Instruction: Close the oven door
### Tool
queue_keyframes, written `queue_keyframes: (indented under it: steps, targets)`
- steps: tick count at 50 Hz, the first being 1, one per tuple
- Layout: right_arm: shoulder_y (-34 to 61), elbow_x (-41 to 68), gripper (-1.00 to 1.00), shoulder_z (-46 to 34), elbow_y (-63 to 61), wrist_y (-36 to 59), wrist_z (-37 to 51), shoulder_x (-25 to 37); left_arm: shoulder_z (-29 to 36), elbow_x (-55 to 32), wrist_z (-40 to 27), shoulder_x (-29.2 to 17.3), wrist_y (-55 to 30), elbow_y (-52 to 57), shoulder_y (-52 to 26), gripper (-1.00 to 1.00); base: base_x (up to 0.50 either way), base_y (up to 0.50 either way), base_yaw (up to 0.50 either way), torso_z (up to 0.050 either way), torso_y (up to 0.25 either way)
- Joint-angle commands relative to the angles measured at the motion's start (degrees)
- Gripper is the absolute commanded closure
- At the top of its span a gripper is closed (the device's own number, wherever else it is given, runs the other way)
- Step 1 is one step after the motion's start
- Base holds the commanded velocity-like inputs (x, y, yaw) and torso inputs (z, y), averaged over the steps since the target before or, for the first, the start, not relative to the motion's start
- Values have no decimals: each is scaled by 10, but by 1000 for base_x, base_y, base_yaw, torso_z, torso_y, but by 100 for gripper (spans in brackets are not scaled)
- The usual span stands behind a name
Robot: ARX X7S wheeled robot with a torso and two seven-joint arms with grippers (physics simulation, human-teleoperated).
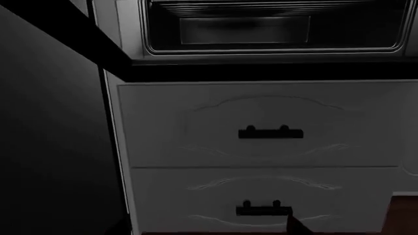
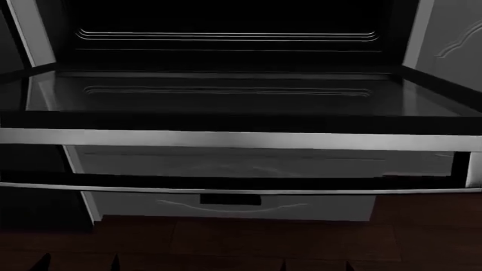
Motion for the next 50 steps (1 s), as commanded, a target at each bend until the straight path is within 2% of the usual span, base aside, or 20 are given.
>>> queue_keyframes:
  steps: [1, 50]
  targets:
    - [1, 3, -100, -3, 0, 1, 2, 2, 2, -3, -2, -2, 3, 0, 0, -100, 230, 0, 0, 0, 0]
    - [4, 13, -100, -13, 3, -3, 10, 10, 13, -10, -13, -10, 2, 0, -3, -100, 213, 0, 0, 0, 0]
